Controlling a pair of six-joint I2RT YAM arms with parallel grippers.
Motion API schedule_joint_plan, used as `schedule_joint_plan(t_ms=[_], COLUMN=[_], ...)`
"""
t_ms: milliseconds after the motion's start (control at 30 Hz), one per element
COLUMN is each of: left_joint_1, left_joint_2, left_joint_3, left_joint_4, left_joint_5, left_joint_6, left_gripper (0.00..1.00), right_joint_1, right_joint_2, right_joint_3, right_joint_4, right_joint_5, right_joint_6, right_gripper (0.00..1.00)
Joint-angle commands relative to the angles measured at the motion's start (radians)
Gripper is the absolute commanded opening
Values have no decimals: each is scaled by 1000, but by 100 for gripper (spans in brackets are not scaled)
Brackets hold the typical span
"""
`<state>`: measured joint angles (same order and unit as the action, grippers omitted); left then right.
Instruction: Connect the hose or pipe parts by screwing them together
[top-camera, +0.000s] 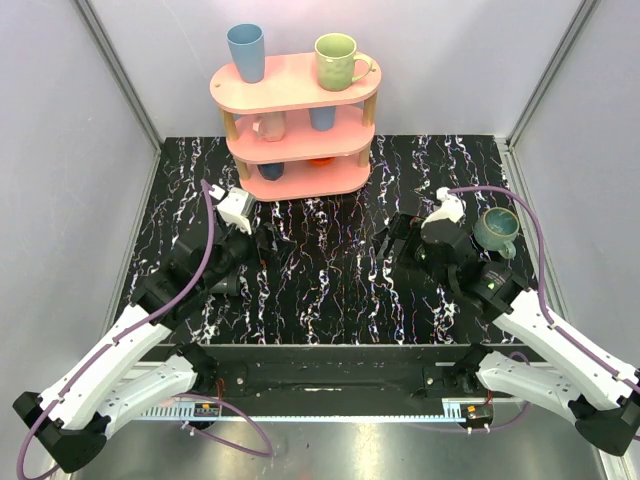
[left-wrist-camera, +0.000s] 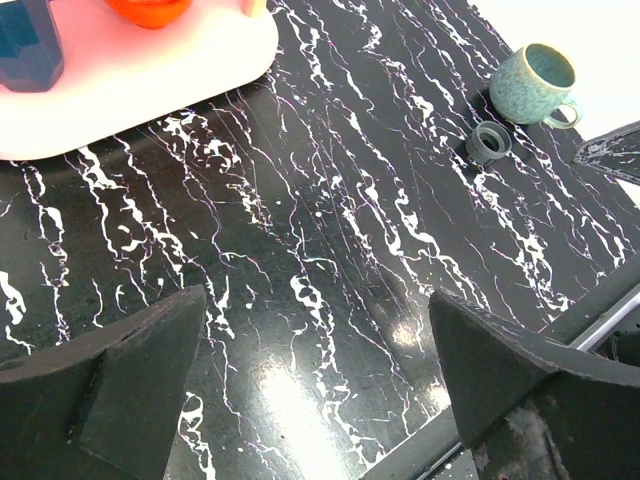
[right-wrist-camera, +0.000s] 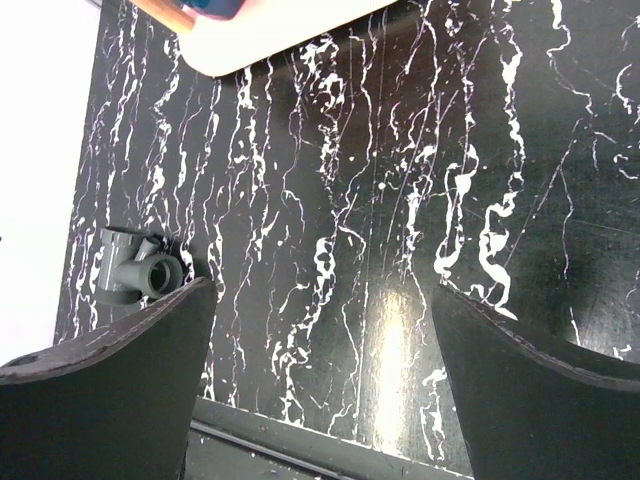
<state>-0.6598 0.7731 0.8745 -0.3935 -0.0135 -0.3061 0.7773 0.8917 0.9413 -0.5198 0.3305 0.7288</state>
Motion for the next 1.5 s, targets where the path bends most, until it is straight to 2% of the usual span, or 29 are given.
schedule_joint_plan(t_ms=[0,167,267,367,433,500,533,633,733,767,900,1200,1467], left_joint_1=[0,0,-1,0,0,-1,0,0,0,0,0,0,0], left_joint_2=[-18,-23,-29,-18,-5,0,0,-3,-5,-3,2,0,-29], left_joint_3=[0,4,-3,-5,4,11,11,9,9,9,12,23,3], left_joint_4=[45,36,42,44,30,22,22,19,15,13,7,-13,-2], left_joint_5=[-49,-80,-86,-86,-88,-88,-86,-89,-101,-105,-105,-138,-146], left_joint_6=[22,32,32,30,30,28,28,28,33,36,36,42,78], left_gripper=[99,99,99,99,99,99,99,99,99,99,99,99,99], right_joint_1=[5,5,5,-22,-112,-203,-279,-395,-461,-492,-547,-656,-687], right_joint_2=[-2,-42,-40,-8,25,47,74,166,271,300,441,631,728], right_joint_3=[-15,-59,-96,-90,-76,-67,-68,-44,-9,17,77,119,102], right_joint_4=[49,69,121,136,136,139,144,115,104,98,75,78,106], right_joint_5=[102,258,402,496,455,322,282,208,153,133,85,-24,-85], right_joint_6=[-12,-46,-214,-300,-324,-313,-307,-289,-298,-318,-367,-411,-404], right_gripper=[100,100,100,100,100,100,98,90,89,84,70,63,58])
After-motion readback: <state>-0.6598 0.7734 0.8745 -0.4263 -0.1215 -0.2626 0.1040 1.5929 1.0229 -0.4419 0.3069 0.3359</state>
